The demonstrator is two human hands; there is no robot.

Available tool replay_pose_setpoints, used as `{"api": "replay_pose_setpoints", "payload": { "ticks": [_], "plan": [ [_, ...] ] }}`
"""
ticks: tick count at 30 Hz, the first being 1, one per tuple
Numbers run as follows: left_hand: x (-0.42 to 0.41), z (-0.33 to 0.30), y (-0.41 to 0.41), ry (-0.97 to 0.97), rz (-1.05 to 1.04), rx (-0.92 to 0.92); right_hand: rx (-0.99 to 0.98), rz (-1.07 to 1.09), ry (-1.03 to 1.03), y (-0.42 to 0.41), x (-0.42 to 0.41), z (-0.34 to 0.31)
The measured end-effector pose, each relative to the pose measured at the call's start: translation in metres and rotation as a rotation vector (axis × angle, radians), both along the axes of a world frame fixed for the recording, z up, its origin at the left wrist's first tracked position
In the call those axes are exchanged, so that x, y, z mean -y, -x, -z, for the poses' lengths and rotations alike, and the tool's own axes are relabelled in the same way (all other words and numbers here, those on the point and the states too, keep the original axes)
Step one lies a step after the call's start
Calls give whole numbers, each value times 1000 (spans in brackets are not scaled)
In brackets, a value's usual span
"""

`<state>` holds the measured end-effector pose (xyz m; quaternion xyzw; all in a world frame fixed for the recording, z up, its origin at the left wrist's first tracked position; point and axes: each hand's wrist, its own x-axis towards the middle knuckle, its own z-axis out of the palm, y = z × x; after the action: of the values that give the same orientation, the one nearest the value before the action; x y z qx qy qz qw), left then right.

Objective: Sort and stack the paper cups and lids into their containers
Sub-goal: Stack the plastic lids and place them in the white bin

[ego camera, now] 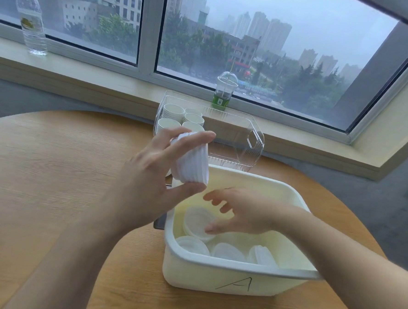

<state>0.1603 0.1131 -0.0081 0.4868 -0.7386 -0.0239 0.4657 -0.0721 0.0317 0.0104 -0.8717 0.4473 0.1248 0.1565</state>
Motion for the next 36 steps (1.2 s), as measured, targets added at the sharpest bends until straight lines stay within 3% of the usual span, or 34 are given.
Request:
{"api": "replay_pose_setpoints", "payload": {
  "ticks": [7,21,25,31,36],
  "plan": [
    [1,1,4,-32,22,-8,-208,-14,139,-29,5,28],
    [2,0,3,-32,22,-10,-92,49,276,-20,-2,15],
    [1,0,3,-29,23,-26,98,130,217,-5,-10,-10],
    [0,0,3,-36,23,-50,603,271,123,30,-21,-39],
    [-1,-1,9,-39,42,-64,902,177,137,39,-38,-45]
  ]
}}
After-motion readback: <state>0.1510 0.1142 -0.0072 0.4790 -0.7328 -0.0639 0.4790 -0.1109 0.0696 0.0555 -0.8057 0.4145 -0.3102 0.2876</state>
